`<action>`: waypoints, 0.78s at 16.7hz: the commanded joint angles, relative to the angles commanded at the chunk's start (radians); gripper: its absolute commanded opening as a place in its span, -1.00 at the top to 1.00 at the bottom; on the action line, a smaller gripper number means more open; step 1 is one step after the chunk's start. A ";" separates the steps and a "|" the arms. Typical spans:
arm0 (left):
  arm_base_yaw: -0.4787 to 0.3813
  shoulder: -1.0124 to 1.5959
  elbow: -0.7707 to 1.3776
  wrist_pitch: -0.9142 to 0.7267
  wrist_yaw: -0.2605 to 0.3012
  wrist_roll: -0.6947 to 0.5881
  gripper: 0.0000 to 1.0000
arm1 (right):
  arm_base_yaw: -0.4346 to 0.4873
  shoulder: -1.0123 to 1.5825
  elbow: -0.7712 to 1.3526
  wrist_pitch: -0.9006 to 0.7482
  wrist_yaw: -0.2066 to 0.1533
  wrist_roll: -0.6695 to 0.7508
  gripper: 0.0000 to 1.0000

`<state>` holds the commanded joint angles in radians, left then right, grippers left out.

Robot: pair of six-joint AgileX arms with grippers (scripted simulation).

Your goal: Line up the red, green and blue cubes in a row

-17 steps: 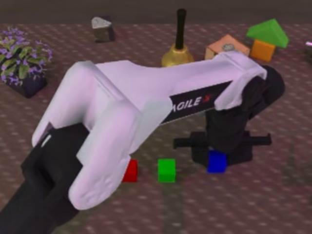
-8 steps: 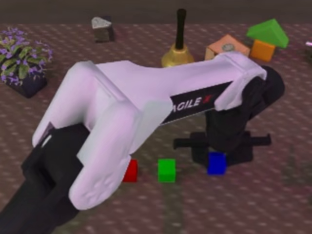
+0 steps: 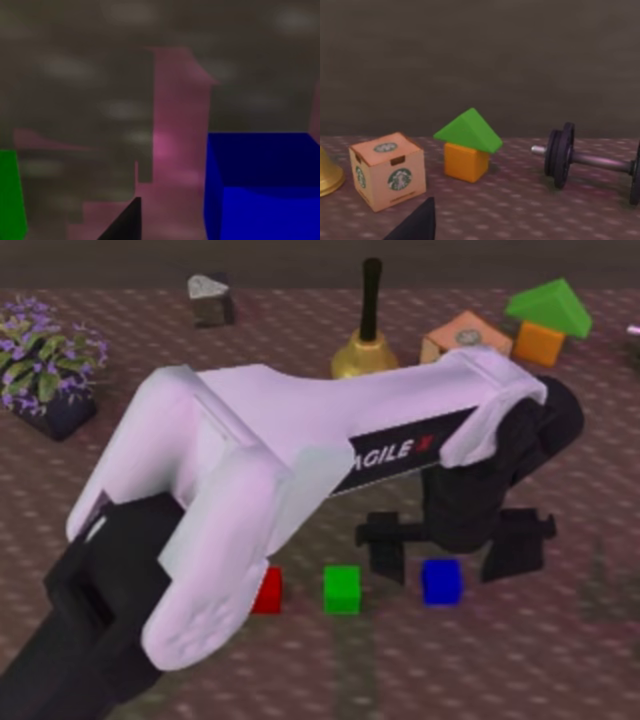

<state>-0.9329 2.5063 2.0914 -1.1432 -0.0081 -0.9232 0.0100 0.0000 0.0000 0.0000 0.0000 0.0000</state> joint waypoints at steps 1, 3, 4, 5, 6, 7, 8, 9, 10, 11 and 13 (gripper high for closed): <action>0.000 0.000 0.000 0.000 0.000 0.000 -1.00 | 0.000 0.000 0.000 0.000 0.000 0.000 -1.00; 0.000 0.000 0.000 0.000 0.000 0.000 -1.00 | 0.000 0.000 0.000 0.000 0.000 0.000 -1.00; 0.000 0.000 0.000 0.000 0.000 0.000 -1.00 | 0.000 0.000 0.000 0.000 0.000 0.000 -1.00; 0.000 0.000 0.000 0.000 0.000 0.000 -1.00 | 0.000 0.000 0.000 0.000 0.000 0.000 -1.00; 0.000 0.000 0.000 0.000 0.000 0.000 -1.00 | 0.000 0.000 0.000 0.000 0.000 0.000 -1.00; 0.000 0.000 0.000 0.000 0.000 0.000 -1.00 | 0.000 0.000 0.000 0.000 0.000 0.000 -1.00; -0.001 0.000 0.004 -0.004 0.000 0.000 -1.00 | 0.000 0.000 0.000 0.000 0.000 0.000 -1.00; 0.000 0.000 0.017 -0.017 0.000 -0.001 -1.00 | 0.000 0.000 0.000 0.000 0.000 0.000 -1.00; 0.002 -0.001 0.042 -0.042 0.000 -0.003 -1.00 | 0.000 0.000 0.000 0.000 0.000 0.000 -1.00; 0.006 -0.004 0.073 -0.076 0.000 -0.005 -1.00 | 0.000 0.000 0.000 0.000 0.000 0.000 -1.00; 0.011 -0.011 0.144 -0.164 0.000 -0.006 -1.00 | 0.000 0.000 0.000 0.000 0.000 0.000 -1.00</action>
<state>-0.9223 2.4956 2.2358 -1.3069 -0.0078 -0.9290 0.0100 0.0000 0.0000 0.0000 0.0000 0.0000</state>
